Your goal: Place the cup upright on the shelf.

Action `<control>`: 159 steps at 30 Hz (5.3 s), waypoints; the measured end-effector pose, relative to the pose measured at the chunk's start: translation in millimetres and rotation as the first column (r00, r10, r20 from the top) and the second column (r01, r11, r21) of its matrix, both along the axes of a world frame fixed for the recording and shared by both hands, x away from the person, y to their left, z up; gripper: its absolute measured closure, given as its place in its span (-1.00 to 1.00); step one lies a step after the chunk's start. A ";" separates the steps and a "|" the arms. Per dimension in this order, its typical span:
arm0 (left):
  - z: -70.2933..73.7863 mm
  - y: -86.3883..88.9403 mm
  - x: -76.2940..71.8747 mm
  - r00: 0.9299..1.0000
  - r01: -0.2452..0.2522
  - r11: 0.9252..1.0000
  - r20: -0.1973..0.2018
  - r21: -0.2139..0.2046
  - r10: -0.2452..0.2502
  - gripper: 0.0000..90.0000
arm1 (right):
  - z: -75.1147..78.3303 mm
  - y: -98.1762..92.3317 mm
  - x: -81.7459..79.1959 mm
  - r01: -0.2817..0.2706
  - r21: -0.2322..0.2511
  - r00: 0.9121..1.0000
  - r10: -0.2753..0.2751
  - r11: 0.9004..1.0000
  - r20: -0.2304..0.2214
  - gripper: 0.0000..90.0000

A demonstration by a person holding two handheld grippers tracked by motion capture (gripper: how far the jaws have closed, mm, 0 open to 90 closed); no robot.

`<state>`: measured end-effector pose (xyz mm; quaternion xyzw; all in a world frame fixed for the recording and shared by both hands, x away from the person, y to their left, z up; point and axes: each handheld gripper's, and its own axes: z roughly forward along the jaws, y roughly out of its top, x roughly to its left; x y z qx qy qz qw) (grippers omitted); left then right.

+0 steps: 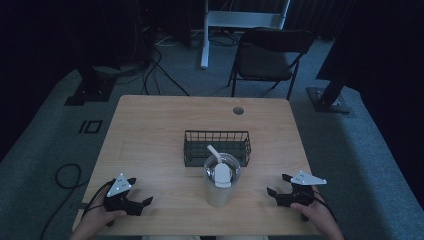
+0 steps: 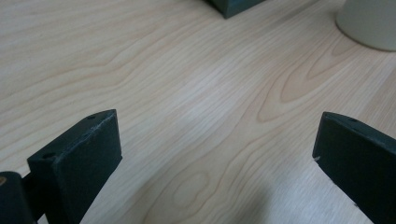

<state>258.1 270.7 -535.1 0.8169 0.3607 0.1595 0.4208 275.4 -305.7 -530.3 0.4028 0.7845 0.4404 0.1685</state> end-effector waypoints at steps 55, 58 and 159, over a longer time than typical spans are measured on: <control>3.9 -138.4 9.8 0.955 0.293 0.949 0.089 -0.119 -0.284 -0.96 | 31.1 97.8 -11.4 -0.406 0.190 0.907 0.367 0.894 0.207 -0.75; 3.6 -146.0 11.5 0.954 0.298 0.945 0.083 -0.135 -0.289 -0.96 | 31.6 102.0 -9.9 -0.406 0.204 0.907 0.365 0.891 0.211 -0.75; 103.4 -201.1 94.3 0.864 0.476 0.873 0.237 -0.103 -0.443 -0.74 | 118.2 153.6 69.1 -0.509 0.179 0.818 0.408 0.842 0.406 -0.80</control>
